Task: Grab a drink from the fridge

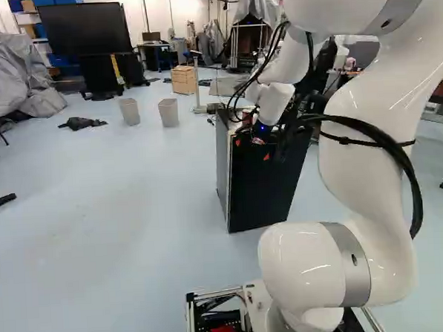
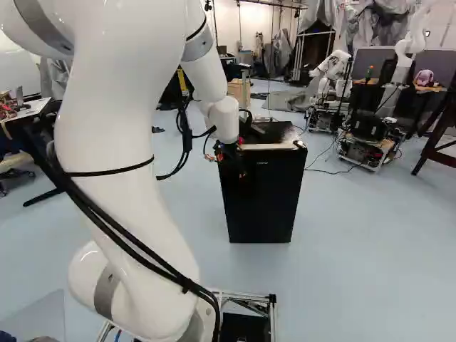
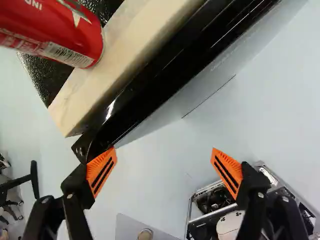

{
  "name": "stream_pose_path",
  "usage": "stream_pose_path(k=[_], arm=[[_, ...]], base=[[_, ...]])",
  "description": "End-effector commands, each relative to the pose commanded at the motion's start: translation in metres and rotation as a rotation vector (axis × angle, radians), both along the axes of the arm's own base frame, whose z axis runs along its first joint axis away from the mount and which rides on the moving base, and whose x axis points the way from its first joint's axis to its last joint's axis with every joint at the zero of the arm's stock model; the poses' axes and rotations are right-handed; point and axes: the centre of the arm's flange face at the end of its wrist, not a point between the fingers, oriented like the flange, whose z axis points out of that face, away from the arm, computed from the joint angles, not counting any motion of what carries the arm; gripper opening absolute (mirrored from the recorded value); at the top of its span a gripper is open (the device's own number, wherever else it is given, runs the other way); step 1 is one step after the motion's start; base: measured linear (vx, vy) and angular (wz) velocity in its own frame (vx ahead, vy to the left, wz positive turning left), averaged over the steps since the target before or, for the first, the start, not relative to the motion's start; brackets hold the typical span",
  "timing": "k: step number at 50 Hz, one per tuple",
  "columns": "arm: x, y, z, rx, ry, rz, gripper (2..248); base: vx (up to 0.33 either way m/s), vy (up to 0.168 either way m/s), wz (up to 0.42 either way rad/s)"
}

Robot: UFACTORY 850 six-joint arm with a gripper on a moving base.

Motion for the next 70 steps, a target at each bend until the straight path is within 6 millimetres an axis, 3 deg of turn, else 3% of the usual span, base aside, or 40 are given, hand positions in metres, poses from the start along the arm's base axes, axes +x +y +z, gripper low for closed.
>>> stream_pose_path(k=[29,70], arm=[[0.006,0.0,0.0,-0.001,-0.003,0.003,247],[-0.058,0.012,0.003,-0.061,-0.055,-0.008,247]], base=[[0.0,0.0,0.0],[0.0,0.0,0.0]])
